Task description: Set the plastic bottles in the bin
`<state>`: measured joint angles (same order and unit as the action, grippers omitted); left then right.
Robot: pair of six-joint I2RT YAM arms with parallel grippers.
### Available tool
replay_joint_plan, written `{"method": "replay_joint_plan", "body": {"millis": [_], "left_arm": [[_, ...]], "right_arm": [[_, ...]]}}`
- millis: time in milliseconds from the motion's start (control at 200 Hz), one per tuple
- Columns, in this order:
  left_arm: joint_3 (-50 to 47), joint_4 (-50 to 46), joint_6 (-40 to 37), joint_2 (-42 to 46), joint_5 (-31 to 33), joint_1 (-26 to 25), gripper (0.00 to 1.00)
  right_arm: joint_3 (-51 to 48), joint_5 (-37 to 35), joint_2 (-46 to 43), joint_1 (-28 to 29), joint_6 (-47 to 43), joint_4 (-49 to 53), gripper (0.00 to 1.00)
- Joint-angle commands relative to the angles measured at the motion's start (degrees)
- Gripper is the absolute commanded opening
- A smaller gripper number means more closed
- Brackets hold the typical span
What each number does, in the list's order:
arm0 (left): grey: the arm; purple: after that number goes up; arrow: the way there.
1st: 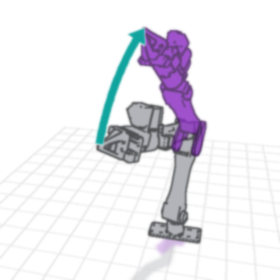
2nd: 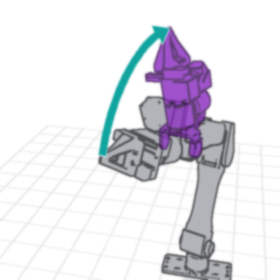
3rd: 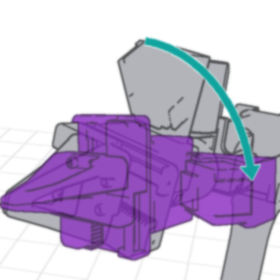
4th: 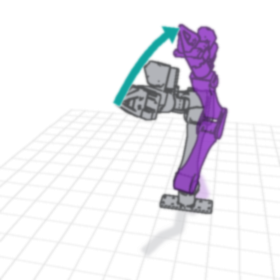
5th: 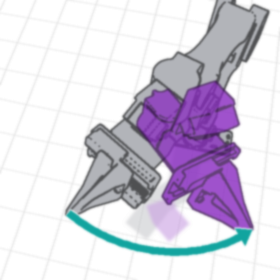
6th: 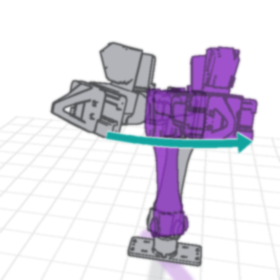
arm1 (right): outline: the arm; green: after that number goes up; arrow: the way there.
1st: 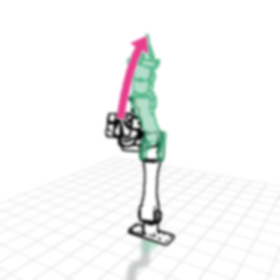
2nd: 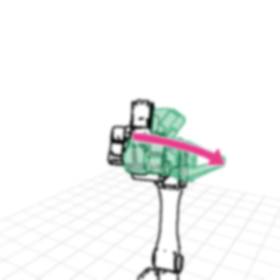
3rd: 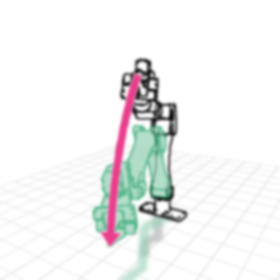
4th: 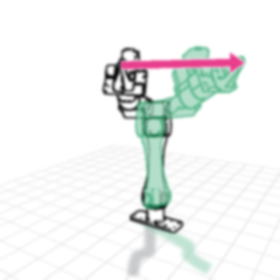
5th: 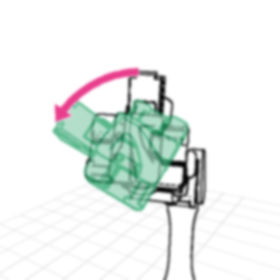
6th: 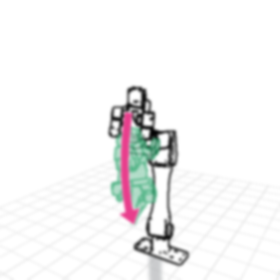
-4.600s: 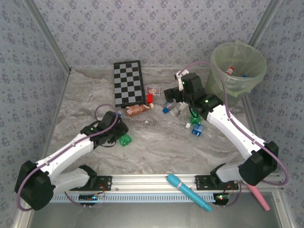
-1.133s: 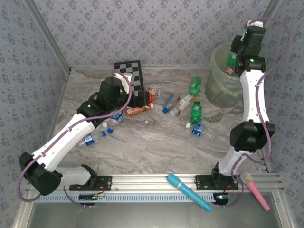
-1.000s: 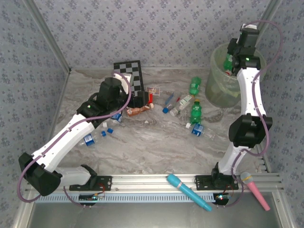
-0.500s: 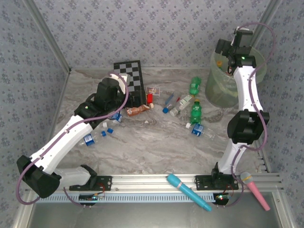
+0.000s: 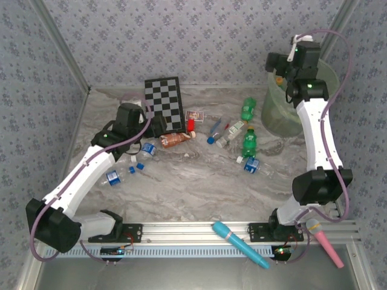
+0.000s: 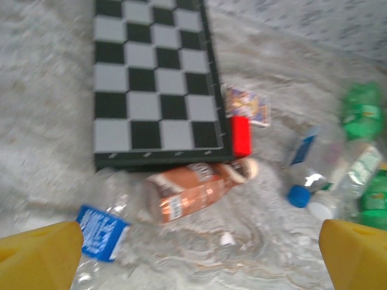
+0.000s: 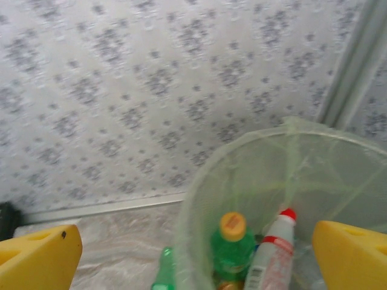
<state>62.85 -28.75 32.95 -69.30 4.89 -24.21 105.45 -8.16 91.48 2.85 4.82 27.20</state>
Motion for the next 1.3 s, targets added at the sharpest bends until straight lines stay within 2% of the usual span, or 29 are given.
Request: {"method": "replay_joint_plan", "body": {"millis": [0,250,425,675,785,890,1049,1164,1294], "left_arm": [[-2.65,-3.47,3.98,2.53,-1.09,4.87,1.00],[-8.83,-8.32,4.71,5.20,-1.51,15.89,1.00],[-13.35,-11.94,7.33,7.39,-2.45,23.19,1.00],[-16.72,-17.76,11.37,8.06,6.47,31.48,1.00],[-19.61,-17.73,12.81,8.04,6.64,35.29,1.00],[-22.46,-14.88,12.04,8.07,3.10,38.01,1.00],[-25.05,-10.85,10.10,7.77,-4.73,38.23,1.00],[-28.18,-6.10,9.84,9.10,-12.72,37.81,1.00],[-30.22,-4.13,10.81,10.40,-16.00,34.39,1.00]], "right_arm": [[-3.16,-0.56,-2.61,4.34,-2.43,0.79,1.00],[-8.82,-1.22,-5.44,12.80,-1.66,-0.04,1.00],[-10.16,-1.66,-5.37,16.02,-1.61,-0.20,1.00],[-10.61,-1.16,-5.35,17.69,-0.86,-0.22,1.00],[-10.95,-1.15,-5.57,18.06,-0.92,-0.30,1.00],[-11.23,-1.15,-5.77,18.22,-0.94,-0.18,1.00],[-12.15,-1.49,-6.31,18.33,-0.95,-0.57,1.00],[-12.59,-1.68,-6.40,18.33,-0.81,-0.64,1.00],[-12.98,-1.68,-6.38,18.33,-0.69,-0.54,1.00]]}}
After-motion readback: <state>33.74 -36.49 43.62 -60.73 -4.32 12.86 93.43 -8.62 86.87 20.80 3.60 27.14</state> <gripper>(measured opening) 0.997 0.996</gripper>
